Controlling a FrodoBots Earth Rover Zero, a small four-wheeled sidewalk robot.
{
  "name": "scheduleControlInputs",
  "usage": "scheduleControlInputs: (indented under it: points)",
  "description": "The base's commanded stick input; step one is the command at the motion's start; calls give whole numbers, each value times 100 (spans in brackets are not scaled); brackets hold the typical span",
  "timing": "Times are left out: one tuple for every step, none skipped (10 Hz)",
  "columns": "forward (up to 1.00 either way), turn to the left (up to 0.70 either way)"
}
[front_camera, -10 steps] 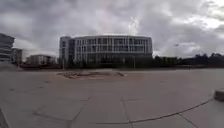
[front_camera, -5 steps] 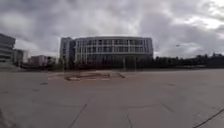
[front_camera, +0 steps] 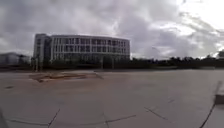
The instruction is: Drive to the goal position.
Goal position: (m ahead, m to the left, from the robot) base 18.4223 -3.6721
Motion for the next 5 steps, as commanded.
scheduleControlInputs:
  points:
    - [70,0]
    - [70,0]
    - [70,0]
    - [70,0]
    - [70,0]
